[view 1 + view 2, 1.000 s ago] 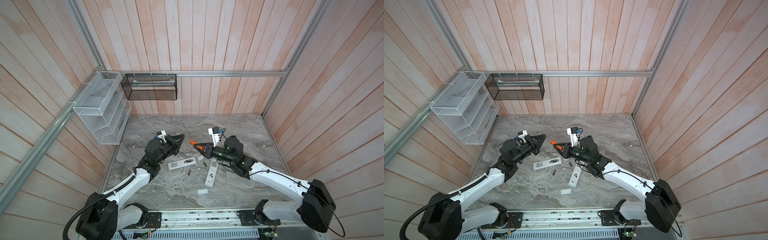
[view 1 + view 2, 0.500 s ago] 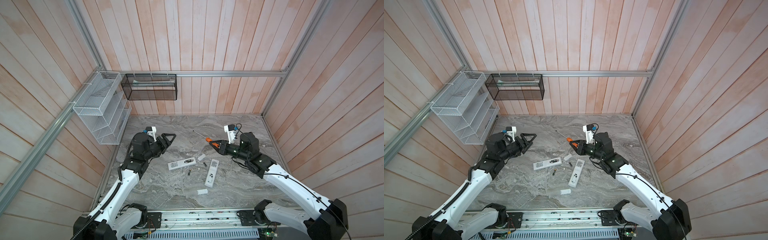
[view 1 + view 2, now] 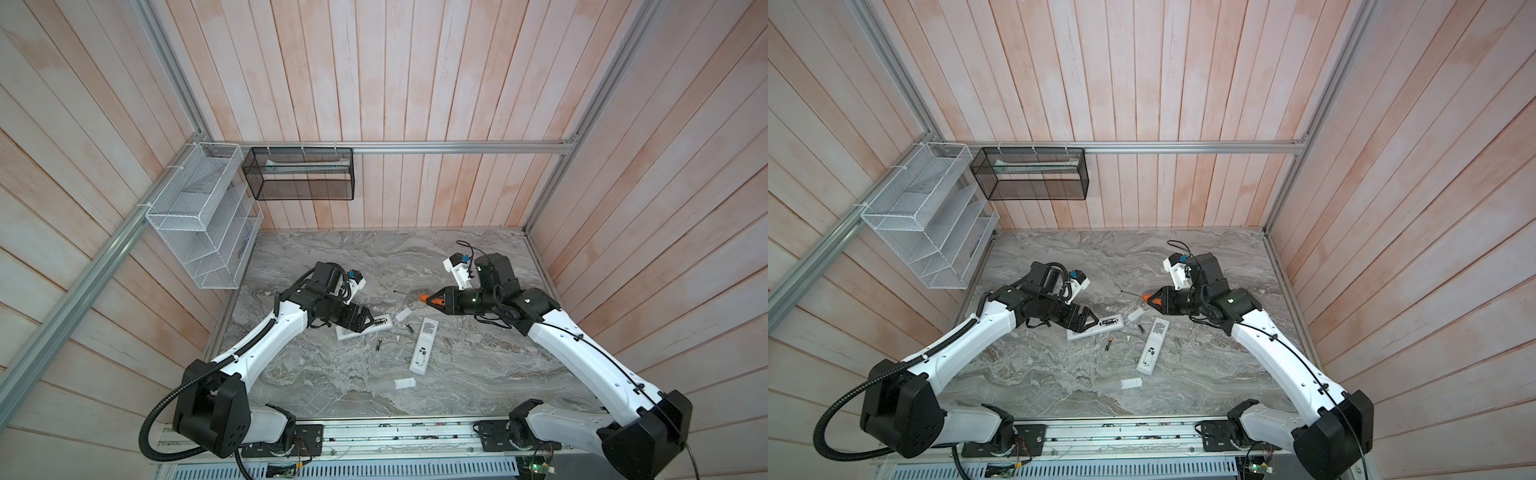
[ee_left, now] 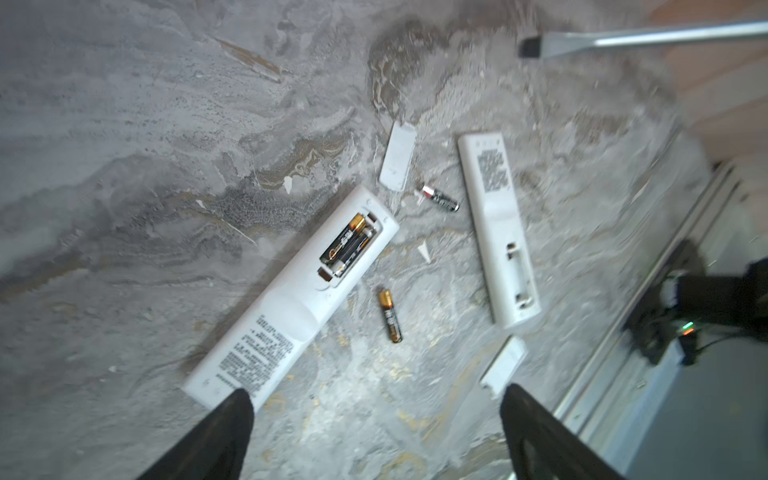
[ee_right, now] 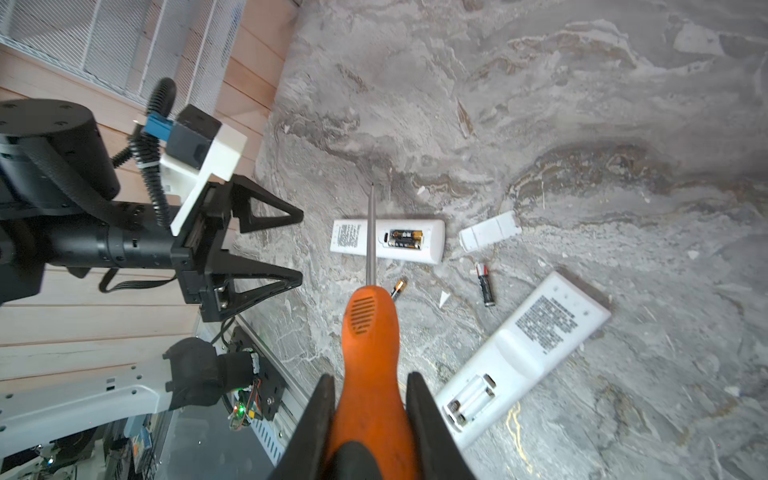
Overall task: Unload the batteries from the remote control
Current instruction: 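Grasp the button remote's end with the left gripper while the right holds the screwdriver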
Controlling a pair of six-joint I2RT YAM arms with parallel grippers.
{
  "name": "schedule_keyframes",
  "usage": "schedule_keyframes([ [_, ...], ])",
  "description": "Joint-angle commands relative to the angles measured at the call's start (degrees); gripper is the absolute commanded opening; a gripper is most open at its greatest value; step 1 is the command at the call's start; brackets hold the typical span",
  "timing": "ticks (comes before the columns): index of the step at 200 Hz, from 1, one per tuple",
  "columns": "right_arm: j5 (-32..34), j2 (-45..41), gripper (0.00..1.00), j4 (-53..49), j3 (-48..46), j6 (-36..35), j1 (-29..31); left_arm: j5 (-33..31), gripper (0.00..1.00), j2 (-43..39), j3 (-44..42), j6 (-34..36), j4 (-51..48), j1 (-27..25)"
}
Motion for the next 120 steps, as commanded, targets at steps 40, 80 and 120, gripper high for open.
schedule_keyframes([
  [40, -3.4, 2.8, 0.0, -4.4, 2.4, -3.4, -0.3, -11.4, 1.0, 3.6, -5.0, 25.7, 0.1, -4.7],
  [80, -5.5, 2.2, 0.0, -0.9, 0.1, -1.7, -0.3, -13.2, 1.0, 7.2, -7.5, 31.2, 4.3, -4.6],
  [120, -6.0, 0.4, 0.0, 2.4, -3.0, 0.6, -0.2, -11.7, 1.0, 10.5, -7.7, 32.0, 7.1, -1.8],
])
